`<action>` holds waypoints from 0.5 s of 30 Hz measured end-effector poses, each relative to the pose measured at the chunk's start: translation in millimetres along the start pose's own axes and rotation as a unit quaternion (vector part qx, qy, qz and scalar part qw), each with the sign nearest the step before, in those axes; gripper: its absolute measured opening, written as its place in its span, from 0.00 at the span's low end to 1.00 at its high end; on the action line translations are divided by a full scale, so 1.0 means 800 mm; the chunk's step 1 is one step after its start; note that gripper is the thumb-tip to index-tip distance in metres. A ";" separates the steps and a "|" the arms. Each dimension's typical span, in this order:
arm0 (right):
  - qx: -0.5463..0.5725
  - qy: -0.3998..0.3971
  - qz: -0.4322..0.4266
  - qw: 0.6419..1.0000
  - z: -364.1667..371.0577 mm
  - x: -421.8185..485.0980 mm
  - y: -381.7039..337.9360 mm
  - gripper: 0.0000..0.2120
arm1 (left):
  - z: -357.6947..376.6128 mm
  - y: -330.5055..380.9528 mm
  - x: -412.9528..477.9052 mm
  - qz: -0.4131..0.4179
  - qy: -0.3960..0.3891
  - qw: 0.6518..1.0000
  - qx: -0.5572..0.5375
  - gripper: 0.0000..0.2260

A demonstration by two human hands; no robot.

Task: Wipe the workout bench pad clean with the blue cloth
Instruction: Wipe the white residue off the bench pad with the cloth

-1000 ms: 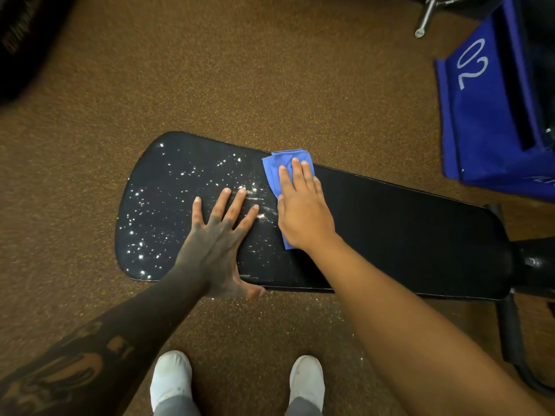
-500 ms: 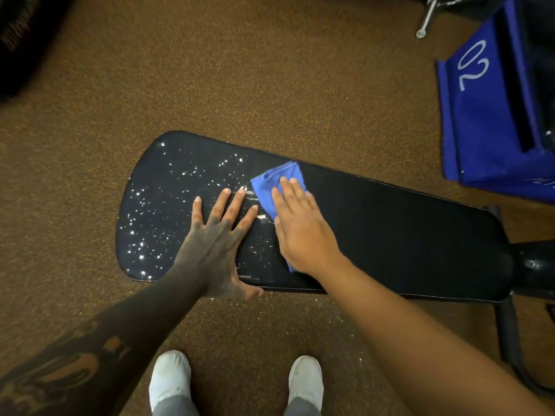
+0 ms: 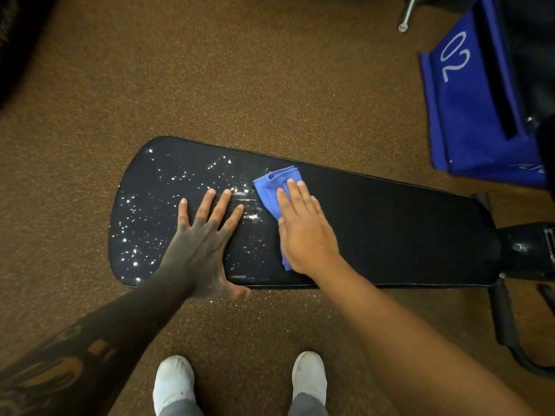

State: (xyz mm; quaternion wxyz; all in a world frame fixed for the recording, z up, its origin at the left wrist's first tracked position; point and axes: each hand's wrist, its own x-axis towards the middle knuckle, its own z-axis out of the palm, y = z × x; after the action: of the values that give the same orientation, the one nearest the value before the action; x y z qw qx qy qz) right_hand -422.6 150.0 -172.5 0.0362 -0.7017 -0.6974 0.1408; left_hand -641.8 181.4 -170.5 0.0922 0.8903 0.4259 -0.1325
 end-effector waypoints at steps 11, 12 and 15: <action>0.019 0.012 -0.015 1.000 0.016 -0.039 -0.034 0.32 | 0.002 -0.003 -0.001 0.015 0.001 1.000 -0.001 0.68; 0.021 0.013 0.020 0.999 0.014 -0.035 -0.027 0.32 | 0.002 -0.003 -0.001 0.015 -0.001 1.000 0.003 0.69; 0.048 0.038 0.133 0.989 0.011 -0.031 -0.034 0.32 | 0.002 -0.004 0.000 0.008 -0.002 1.000 0.011 0.69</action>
State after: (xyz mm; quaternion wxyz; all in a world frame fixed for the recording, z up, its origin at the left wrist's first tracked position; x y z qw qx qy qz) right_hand -450.8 125.0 -170.8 0.0768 -0.7906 -0.5886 0.1507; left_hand -644.5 182.6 -172.5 0.0839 0.8942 0.4174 -0.1387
